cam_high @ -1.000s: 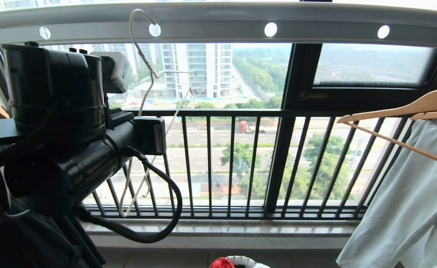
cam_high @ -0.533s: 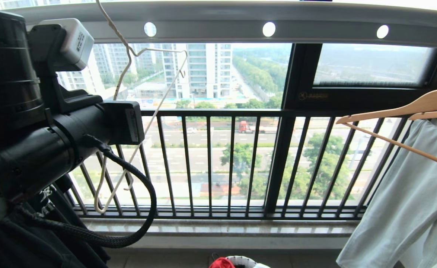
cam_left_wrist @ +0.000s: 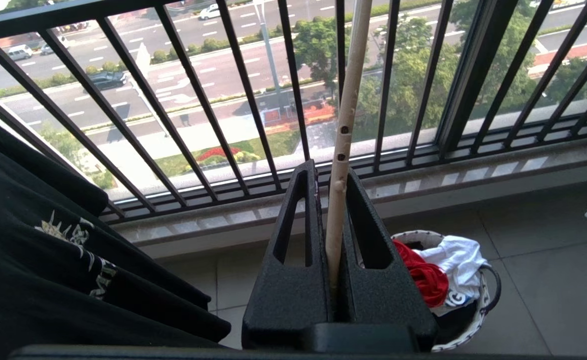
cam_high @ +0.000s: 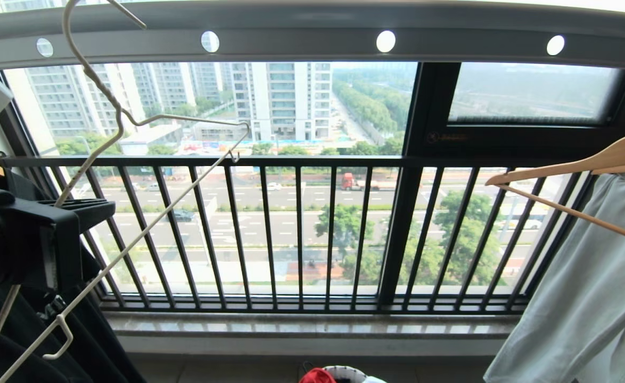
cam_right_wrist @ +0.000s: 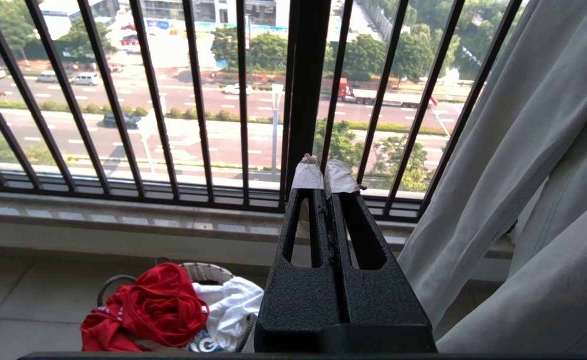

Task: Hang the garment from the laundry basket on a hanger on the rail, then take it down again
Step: Pick up the clothes rack on the clothesline

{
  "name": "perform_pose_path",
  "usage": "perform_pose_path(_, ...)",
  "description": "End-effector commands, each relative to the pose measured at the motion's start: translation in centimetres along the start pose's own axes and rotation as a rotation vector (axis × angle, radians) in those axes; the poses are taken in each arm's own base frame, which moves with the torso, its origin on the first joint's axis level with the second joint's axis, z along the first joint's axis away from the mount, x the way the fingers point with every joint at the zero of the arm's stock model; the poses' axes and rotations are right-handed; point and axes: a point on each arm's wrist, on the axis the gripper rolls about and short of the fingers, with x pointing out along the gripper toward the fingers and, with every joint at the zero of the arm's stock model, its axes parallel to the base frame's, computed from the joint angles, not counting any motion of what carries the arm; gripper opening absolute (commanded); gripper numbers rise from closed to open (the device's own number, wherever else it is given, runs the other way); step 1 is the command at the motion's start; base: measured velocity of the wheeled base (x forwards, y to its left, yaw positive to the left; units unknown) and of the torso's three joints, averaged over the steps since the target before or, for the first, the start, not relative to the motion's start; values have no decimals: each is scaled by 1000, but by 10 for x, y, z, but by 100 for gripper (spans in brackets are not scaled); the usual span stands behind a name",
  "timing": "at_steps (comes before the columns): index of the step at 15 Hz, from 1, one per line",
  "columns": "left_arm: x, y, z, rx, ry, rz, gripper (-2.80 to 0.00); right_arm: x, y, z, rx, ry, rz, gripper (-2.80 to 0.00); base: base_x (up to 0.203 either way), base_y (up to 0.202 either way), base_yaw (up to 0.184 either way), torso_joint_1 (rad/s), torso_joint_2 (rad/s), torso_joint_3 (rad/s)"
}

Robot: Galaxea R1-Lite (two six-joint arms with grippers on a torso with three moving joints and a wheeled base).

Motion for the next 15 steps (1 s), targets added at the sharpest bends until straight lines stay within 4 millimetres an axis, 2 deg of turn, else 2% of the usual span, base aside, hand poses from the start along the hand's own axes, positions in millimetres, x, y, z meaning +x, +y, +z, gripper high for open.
perform_pose_path(1, -28, 16, -11, 25, 54, -128, -280, 0, 0, 0, -1, 2, 1, -280, 0, 0, 0, 0, 0, 0)
perform_pose_path(5, -38, 21, -21, 91, 184, -235, -280, 0, 0, 0, -1, 2, 1, -280, 0, 0, 0, 0, 0, 0)
perform_pose_path(11, -17, 4, -20, 127, 265, -307, -280, 0, 0, 0, -1, 2, 1, -280, 0, 0, 0, 0, 0, 0)
perform_pose_path(15, -11, 2, -31, 132, 319, -364, -280, 0, 0, 0, -1, 1, 1, -280, 0, 0, 0, 0, 0, 0)
